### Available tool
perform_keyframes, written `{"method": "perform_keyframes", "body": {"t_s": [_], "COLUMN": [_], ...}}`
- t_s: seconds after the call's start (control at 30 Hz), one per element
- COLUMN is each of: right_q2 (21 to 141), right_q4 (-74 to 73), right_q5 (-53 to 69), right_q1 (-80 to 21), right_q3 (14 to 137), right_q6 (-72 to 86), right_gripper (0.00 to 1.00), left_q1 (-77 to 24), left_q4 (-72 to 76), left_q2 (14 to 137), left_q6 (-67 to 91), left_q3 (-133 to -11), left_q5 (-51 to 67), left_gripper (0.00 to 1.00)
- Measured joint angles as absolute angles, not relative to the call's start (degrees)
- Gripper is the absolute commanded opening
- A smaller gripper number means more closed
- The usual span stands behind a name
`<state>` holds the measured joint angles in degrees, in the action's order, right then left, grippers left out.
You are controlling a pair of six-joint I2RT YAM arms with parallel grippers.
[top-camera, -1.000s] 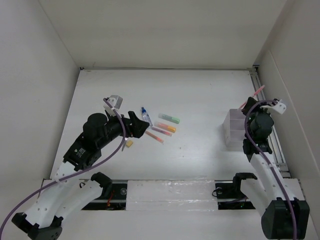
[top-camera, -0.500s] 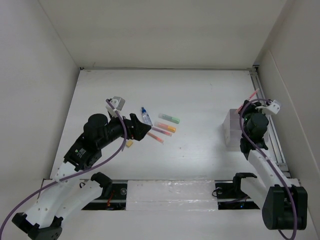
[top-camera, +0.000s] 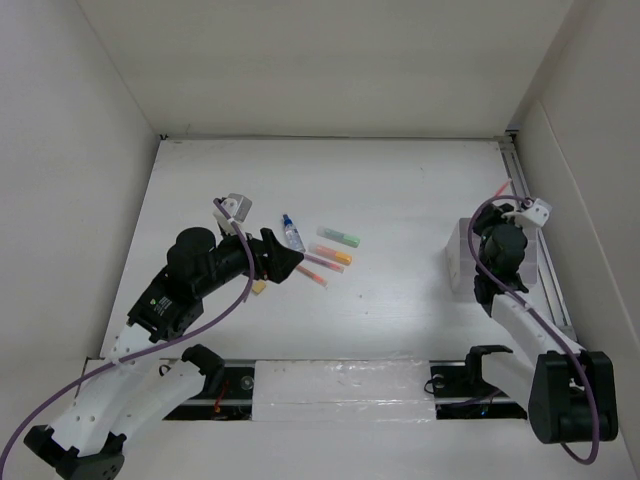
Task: Sort the stationery into containers
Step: Place the stationery into the container
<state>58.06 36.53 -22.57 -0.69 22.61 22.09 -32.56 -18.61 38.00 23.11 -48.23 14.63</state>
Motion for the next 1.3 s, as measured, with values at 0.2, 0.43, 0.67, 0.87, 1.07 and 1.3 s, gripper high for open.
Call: {"method": "perform_keyframes", "body": {"t_s": [0.2, 0.43, 0.67, 0.87, 1.07, 1.3], "right_q2": [59.7, 60.2, 61.5, 61.0, 59.7, 53.5], "right_q4": [37.7, 38.1, 37.9, 37.9, 37.5, 35.2], "right_q5": [-24.5, -27.1, -30.4, -31.8, -32.9, -34.2], "right_q1": [-2.4, -4.1, -6.4, -6.6, -6.8, -5.2], "right_q3": [22.5, 22.5, 22.5, 22.5, 22.5, 23.0], "right_q6": [21.2, 20.3, 19.7, 19.7, 19.9, 20.8], "right_gripper": [0.0, 0.0, 0.0, 0.0, 0.0, 0.0], "left_q1": [-32.6, -32.6, -32.6, -32.6, -32.6, -32.6], "left_q4": [-18.3, -18.3, -18.2, -18.2, -18.2, -17.9], "left_q2": [38.0, 37.9, 37.3, 37.3, 37.3, 37.3], "left_q6": [23.1, 23.1, 23.1, 22.8, 22.7, 22.7], "left_q3": [-48.2, -48.2, -48.2, -48.2, -48.2, -47.9], "left_q5": [15.1, 15.8, 16.1, 16.4, 16.5, 17.0], "left_gripper": [1.0, 1.0, 1.0, 1.0, 1.0, 1.0]}}
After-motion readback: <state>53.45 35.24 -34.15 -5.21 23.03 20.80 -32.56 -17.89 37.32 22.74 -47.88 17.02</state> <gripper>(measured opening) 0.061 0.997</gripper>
